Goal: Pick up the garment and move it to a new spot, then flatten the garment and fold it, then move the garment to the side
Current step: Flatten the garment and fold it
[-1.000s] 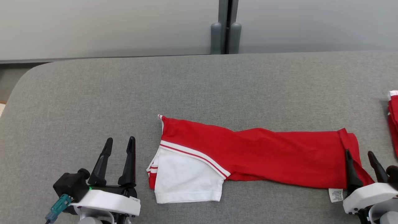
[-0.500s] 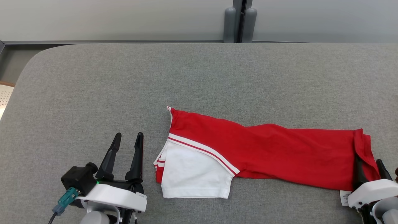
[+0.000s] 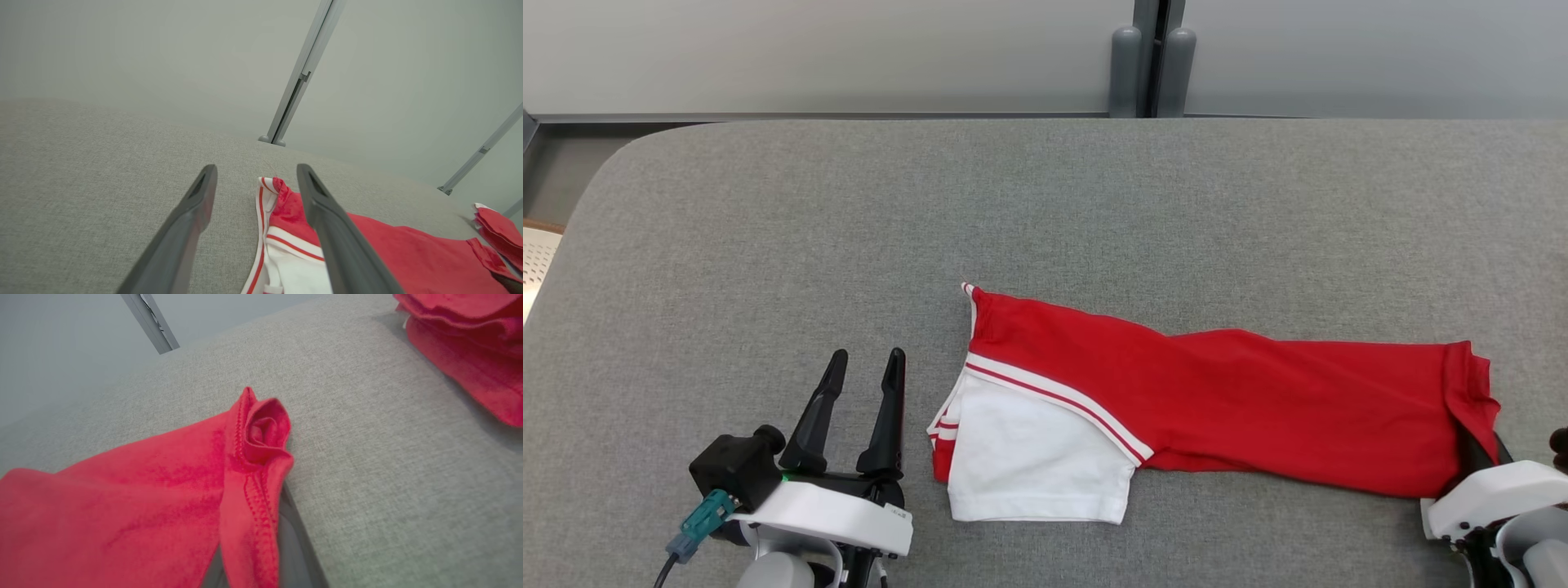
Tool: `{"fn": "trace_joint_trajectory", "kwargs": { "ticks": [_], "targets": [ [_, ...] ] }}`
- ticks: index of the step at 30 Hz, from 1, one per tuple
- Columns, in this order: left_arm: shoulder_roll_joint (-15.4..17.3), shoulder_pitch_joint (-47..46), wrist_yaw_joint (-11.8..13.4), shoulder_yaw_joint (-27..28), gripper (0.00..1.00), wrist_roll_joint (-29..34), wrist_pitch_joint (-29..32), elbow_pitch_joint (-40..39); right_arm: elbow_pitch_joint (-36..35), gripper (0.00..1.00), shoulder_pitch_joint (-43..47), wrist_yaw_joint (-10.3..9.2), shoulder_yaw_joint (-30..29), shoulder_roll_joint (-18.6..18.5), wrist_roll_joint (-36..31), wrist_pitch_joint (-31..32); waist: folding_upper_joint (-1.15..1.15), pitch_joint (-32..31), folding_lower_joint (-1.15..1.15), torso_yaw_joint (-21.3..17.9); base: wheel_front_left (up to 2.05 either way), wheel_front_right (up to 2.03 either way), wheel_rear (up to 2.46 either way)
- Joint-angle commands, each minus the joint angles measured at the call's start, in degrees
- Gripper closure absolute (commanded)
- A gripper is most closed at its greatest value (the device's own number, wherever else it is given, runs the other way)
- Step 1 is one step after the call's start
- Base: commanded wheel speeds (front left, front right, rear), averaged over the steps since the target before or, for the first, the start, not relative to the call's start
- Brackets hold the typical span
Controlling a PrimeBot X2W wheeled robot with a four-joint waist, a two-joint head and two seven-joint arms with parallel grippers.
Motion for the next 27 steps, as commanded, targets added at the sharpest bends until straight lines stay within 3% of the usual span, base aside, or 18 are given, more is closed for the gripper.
{"fn": "trace_joint_trajectory", "kwargs": {
  "ticks": [1,9,12,20,27],
  "targets": [
    [0.2,-0.5,-0.3,0.0,0.0,-0.4,-0.1,0.1,0.5,1.0,0.1,-0.14,-0.1,-1.3,0.6,0.0,0.0,-0.2,0.0,0.0,0.0,0.0,0.0],
    [0.2,0.0,-0.3,-0.4,0.0,-1.1,-0.1,0.4,4.8,1.0,-2.8,-0.14,-5.4,-7.1,-1.5,-0.7,0.0,-1.1,0.0,0.2,0.0,0.0,0.0],
    [0.2,0.4,-0.3,-0.5,0.0,-1.7,-0.1,0.6,4.1,1.0,-3.7,-0.13,-10.8,-8.6,-6.8,-0.7,0.0,-2.0,0.0,0.4,0.0,0.0,0.0],
    [0.2,1.6,-0.3,-0.1,0.0,-2.4,-0.1,1.0,-2.8,1.0,-3.6,-0.09,-12.7,-4.3,-12.3,-0.7,0.0,-4.2,0.0,0.0,0.0,0.0,0.0],
    [0.2,2.4,-0.3,-0.1,0.0,-3.4,-0.1,1.2,-12.8,1.0,-4.0,-0.07,-4.6,3.1,-11.6,2.9,0.0,-6.3,0.0,-0.7,0.0,0.0,0.0]
  ]
}}
